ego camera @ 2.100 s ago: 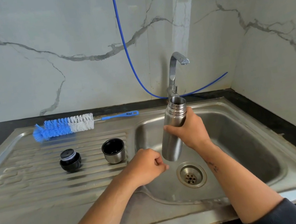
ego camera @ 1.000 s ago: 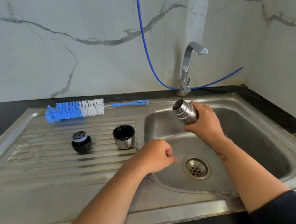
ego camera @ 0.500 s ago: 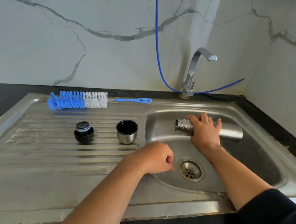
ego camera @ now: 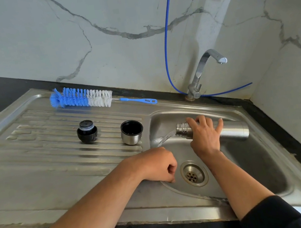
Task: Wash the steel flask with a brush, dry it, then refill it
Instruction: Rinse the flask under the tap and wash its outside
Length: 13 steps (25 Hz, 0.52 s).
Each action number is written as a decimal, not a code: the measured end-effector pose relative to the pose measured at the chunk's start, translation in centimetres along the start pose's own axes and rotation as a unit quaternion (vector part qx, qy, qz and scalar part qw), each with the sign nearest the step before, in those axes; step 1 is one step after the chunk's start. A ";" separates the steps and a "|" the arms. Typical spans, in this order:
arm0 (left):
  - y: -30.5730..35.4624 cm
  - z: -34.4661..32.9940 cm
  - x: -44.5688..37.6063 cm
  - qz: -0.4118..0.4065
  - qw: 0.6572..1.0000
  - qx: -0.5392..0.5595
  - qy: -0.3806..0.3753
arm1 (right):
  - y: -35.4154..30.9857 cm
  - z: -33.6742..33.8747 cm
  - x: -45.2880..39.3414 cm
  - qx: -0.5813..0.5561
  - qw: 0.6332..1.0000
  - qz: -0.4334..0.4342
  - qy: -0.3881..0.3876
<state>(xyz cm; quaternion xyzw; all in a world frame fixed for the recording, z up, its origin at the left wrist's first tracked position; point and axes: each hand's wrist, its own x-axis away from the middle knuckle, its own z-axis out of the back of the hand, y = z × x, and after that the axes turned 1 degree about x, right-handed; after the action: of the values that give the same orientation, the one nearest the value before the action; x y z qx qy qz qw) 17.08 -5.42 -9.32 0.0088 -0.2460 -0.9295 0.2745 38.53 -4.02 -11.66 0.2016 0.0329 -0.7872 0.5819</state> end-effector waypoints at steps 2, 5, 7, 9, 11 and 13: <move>0.2 0.1 -0.1 -0.005 1.000 -0.008 0.000 | -0.1 0.0 0.0 0.008 1.000 0.001 0.005; 0.3 0.0 0.0 -0.007 1.000 -0.010 0.002 | -0.3 0.0 0.0 0.025 1.000 0.005 0.011; 0.3 0.1 0.1 -0.007 1.000 -0.010 0.004 | -0.6 0.1 0.1 0.043 0.999 0.013 0.011; 0.4 0.1 0.2 -0.006 1.000 -0.008 0.002 | -1.0 0.2 0.3 0.061 0.998 0.025 0.009; 0.5 0.2 0.2 -0.001 1.000 -0.006 -0.004 | -1.3 0.3 0.4 0.078 0.996 0.037 0.006; 0.5 0.2 0.3 0.002 1.000 -0.007 -0.007 | -1.8 0.3 0.6 0.097 0.994 0.055 -0.004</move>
<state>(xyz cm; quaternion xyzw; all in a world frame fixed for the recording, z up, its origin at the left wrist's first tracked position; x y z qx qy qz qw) 17.07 -5.81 -8.90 0.0002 -0.2411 -0.9308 0.2748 36.66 -4.10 -11.96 0.2553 -0.0570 -0.7542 0.6023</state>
